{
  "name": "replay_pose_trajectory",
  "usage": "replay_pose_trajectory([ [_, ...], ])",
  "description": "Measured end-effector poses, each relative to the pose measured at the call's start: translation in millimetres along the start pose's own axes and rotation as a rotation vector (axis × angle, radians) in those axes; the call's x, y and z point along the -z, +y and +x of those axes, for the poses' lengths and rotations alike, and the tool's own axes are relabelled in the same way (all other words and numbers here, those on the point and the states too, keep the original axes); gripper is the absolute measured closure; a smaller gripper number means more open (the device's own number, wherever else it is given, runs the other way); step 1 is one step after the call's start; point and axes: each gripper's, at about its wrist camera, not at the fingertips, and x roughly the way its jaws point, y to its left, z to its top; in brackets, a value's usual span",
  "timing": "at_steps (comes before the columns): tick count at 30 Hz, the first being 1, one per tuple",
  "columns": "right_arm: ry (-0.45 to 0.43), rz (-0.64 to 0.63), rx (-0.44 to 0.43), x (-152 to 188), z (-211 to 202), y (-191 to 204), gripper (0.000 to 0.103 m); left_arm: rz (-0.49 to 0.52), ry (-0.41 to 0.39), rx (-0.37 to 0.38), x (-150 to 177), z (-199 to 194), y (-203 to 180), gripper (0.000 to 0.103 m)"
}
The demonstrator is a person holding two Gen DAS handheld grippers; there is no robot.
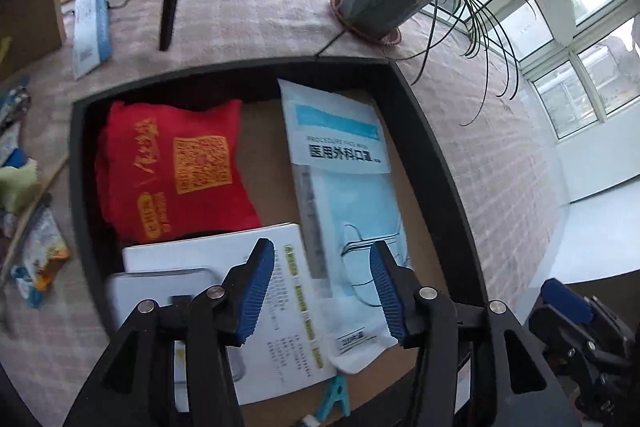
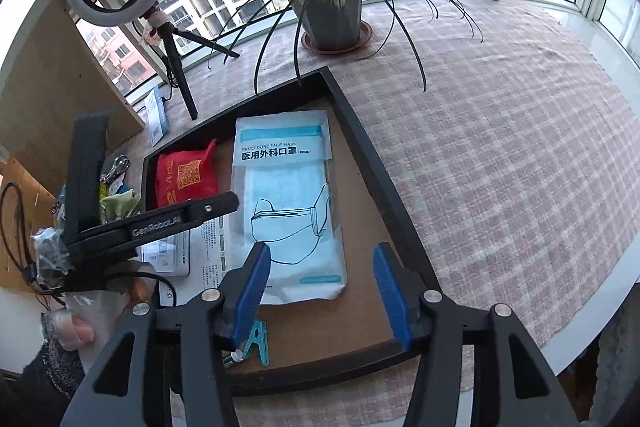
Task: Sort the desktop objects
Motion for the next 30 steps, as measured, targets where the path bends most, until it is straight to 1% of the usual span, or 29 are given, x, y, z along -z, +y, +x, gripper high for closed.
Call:
replay_pose_trajectory([
  [3, -0.016, -0.095, 0.04, -1, 1, 26, 0.048, 0.008, -0.063, -0.081, 6, -38, 20, 0.046],
  [4, -0.02, -0.122, 0.04, -1, 2, 34, 0.048, 0.01, -0.086, -0.117, 6, -50, 30, 0.046],
  [5, -0.024, -0.154, 0.039, 0, 2, 45, 0.048, 0.015, -0.119, -0.168, 10, -66, 42, 0.045],
  [6, -0.027, -0.185, 0.044, 2, 1, 58, 0.048, 0.011, -0.134, -0.195, 11, -75, 51, 0.045],
  [11, -0.071, -0.307, 0.053, 10, -5, 115, 0.048, -0.012, -0.227, -0.328, 38, -140, 115, 0.044],
  [13, -0.077, -0.348, 0.051, 16, -6, 143, 0.048, -0.015, -0.247, -0.338, 47, -163, 137, 0.044],
  [17, -0.073, -0.366, 0.01, 29, -6, 188, 0.048, -0.024, -0.292, -0.364, 71, -213, 171, 0.042],
  [18, -0.072, -0.37, -0.004, 35, -7, 206, 0.048, -0.023, -0.3, -0.368, 78, -224, 178, 0.038],
  [19, -0.072, -0.373, -0.01, 37, -7, 216, 0.048, -0.024, -0.311, -0.375, 83, -235, 186, 0.034],
  [21, -0.076, -0.379, -0.025, 47, -9, 246, 0.047, -0.029, -0.334, -0.398, 97, -256, 205, 0.031],
  [24, -0.096, -0.368, -0.058, 63, -14, 284, 0.047, -0.032, -0.337, -0.406, 115, -282, 235, 0.027],
  [26, -0.112, -0.359, -0.073, 74, -17, 309, 0.045, -0.049, -0.336, -0.412, 128, -296, 258, 0.026],
  [30, -0.144, -0.344, -0.08, 93, -22, 345, 0.045, -0.059, -0.325, -0.411, 145, -313, 286, 0.024],
])
